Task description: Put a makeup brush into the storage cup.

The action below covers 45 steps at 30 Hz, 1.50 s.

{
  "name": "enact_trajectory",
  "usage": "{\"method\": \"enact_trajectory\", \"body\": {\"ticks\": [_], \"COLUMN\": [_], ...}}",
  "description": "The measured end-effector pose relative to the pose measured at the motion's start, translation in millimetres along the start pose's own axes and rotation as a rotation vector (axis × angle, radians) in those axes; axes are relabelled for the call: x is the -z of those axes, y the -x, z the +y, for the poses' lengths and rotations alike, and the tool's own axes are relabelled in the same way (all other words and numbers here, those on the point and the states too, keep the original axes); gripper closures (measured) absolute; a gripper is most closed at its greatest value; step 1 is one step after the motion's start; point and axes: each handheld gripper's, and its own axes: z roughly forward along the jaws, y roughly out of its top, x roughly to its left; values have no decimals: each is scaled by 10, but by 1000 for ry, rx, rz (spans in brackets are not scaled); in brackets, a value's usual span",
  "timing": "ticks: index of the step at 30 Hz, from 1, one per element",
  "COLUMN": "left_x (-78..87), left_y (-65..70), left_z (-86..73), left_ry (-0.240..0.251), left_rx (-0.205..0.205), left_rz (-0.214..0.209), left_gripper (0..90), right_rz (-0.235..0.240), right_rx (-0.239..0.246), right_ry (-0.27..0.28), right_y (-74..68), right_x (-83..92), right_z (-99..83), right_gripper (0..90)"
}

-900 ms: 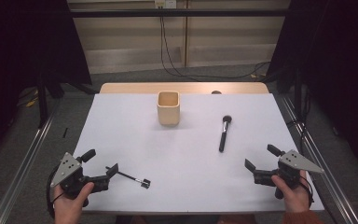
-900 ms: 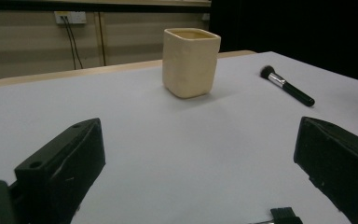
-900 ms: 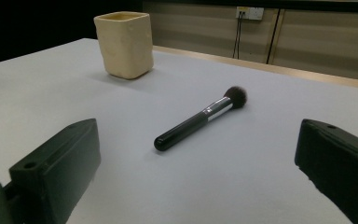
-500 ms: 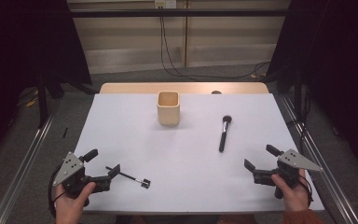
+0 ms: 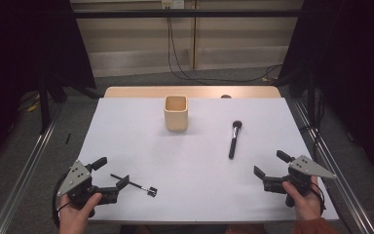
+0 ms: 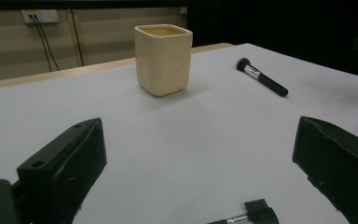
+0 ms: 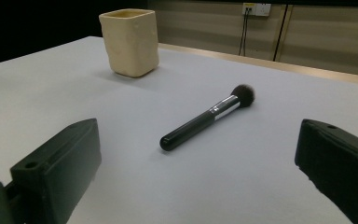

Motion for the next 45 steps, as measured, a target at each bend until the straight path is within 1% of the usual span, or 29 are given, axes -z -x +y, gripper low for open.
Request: {"method": "enact_trajectory", "body": {"ticks": [1, 3, 7, 10, 13, 15, 18, 19, 22, 24, 26, 29, 30, 31, 32, 33, 34, 35, 36, 37, 39, 41, 42, 43, 44, 45], "left_x": [-14, -25, -60, -98, -127, -156, -217, -249, -315, -361, -405, -443, -470, -486, -494, -507, -523, -532, -541, -556, -575, -594, -594, -615, -631, -634], "left_y": [-7, -20, -30, -9, 22, 25, 11, 9, -2, -22, -45, -47, -58, -63, -64, -68, -77, -83, -89, -96, -101, -118, -118, -126, -133, -130], "left_z": [12, 26, 67, 113, 175, 206, 237, 254, 291, 323, 345, 358, 373, 381, 386, 395, 409, 416, 427, 439, 451, 465, 465, 468, 473, 477], "left_ry": [7, 14, 19, 24, 33, 34, 20, 5, 2, 1, 3, -4, -32, -44, -51, -60, -76, -79, -92, -111, -133, -185, -185, -216, -242, -248], "left_rx": [12, 18, 13, 14, 2, -14, -20, -37, -24, -20, 2, -1, -8, -15, -20, -33, -47, -50, -52, -65, -77, -93, -93, -97, -103, -111], "left_rz": [5, 9, 11, 9, -7, -15, -23, -30, -51, -55, -61, -60, -78, -90, -88, -85, -91, -95, -98, -100, -113, -128, -128, -140, -161, -162], "left_gripper": [27, 27, 27, 27, 27, 27, 27, 27, 24, 22, 16, 17, 17, 17, 18, 18, 18, 18, 19, 19, 21, 25, 25, 24, 24, 27], "right_rz": [2, 4, 5, 7, 7, 7, 6, 7, 7, 5, 8, 11, 10, 10, 11, 11, 11, 11, 11, 11, 13, 13, 13, 16, 17, 19], "right_rx": [5, 3, 3, 3, 1, -2, -1, 1, -3, -3, -3, -5, -8, -8, -7, -8, -8, -8, -8, -8, -6, -5, -5, 0, 1, 2], "right_ry": [1, 4, 5, 3, 5, 5, 4, 4, 2, 0, 0, 2, 2, 1, 1, 2, 2, 0, 1, 1, -1, -3, -3, -10, -10, -9], "right_y": [1, -2, -2, -6, -7, -4, -1, -1, -1, 1, 2, 3, 2, 2, 3, 3, 3, 1, 0, -1, 0, 0, 0, -3, -4, -5], "right_x": [2, 7, 8, 3, 6, 7, 8, 9, 3, -1, 0, 1, 0, 0, 1, 1, 1, 0, -1, -2, -3, -5, -5, -10, -12, -12], "right_z": [-1, -1, 0, 2, 3, 2, 1, 1, 0, 0, -2, -1, -1, -2, -2, -2, -2, -2, -2, -1, -2, -3, -3, -6, -6, -5], "right_gripper": [1, 1, 1, 1, 1, 1, 1, 1, 1, 1, 1, 1, 1, 1, 1, 1, 1, 1, 1, 1, 1, 1, 1, 1, 1, 1]}}
